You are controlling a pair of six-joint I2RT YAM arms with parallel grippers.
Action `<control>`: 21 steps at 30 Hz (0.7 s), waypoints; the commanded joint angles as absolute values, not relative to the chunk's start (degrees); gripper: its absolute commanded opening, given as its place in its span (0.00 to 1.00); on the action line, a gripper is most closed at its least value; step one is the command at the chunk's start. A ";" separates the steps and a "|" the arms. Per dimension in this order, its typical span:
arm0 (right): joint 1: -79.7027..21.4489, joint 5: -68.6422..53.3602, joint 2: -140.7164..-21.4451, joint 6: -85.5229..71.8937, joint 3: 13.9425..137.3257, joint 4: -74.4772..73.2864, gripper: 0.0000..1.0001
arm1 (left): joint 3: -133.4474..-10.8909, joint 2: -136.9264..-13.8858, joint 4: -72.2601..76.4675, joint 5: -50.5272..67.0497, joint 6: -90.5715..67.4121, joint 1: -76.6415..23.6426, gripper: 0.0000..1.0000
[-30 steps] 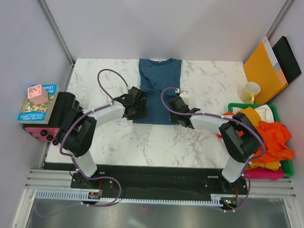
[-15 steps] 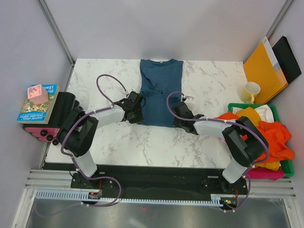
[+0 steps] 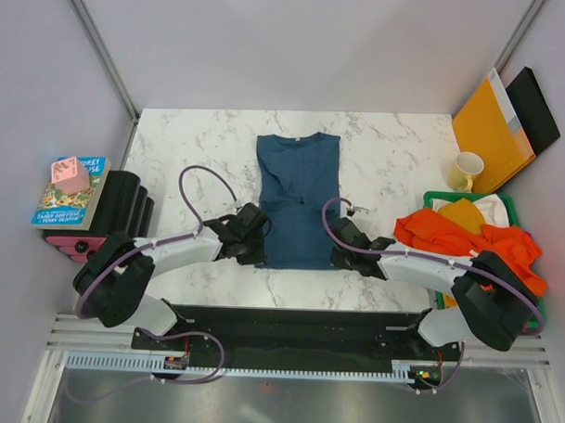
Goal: Fold and stack the t-shirts
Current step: Fold the tshirt
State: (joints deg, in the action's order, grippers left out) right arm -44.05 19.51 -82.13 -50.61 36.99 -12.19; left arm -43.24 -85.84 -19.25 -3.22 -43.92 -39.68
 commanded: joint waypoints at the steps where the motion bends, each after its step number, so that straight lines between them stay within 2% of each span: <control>1: -46.31 21.36 -76.56 -55.36 33.75 -22.75 0.00 | -38.50 -79.11 -28.47 -3.96 -49.73 -42.80 0.02; 6: -50.79 23.11 -69.97 -59.32 32.35 -27.24 0.00 | -34.02 -71.38 -31.02 -3.43 -54.13 -47.89 0.02; 13: -56.86 25.92 -68.55 -62.84 32.96 -30.67 0.00 | -31.99 -68.91 -33.57 -5.36 -57.13 -51.15 0.02; 14: -57.30 26.54 -68.21 -62.58 33.31 -30.67 0.04 | -32.25 -68.30 -33.92 -5.97 -57.13 -51.41 0.02; 15: -58.00 27.67 -67.77 -62.06 34.27 -30.67 0.27 | -32.60 -67.77 -34.27 -7.19 -57.13 -51.50 0.03; 16: -58.09 28.38 -67.33 -61.53 34.89 -30.76 0.38 | -32.96 -66.20 -35.15 -7.99 -56.95 -51.50 0.18; 17: -58.01 30.13 -66.11 -60.13 35.76 -31.11 0.48 | -34.18 -65.22 -35.59 -8.78 -56.78 -51.42 0.27; 18: -58.09 30.84 -65.57 -59.16 37.95 -31.20 0.66 | -34.89 -64.17 -36.03 -10.62 -56.52 -51.50 0.45; 20: -58.10 33.64 -65.13 -56.61 40.77 -31.64 0.73 | -37.16 -61.19 -36.47 -12.56 -55.73 -51.42 0.61; 21: -58.01 34.53 -65.47 -54.25 43.57 -31.99 0.80 | -37.96 -60.65 -36.39 -14.31 -55.29 -51.42 0.71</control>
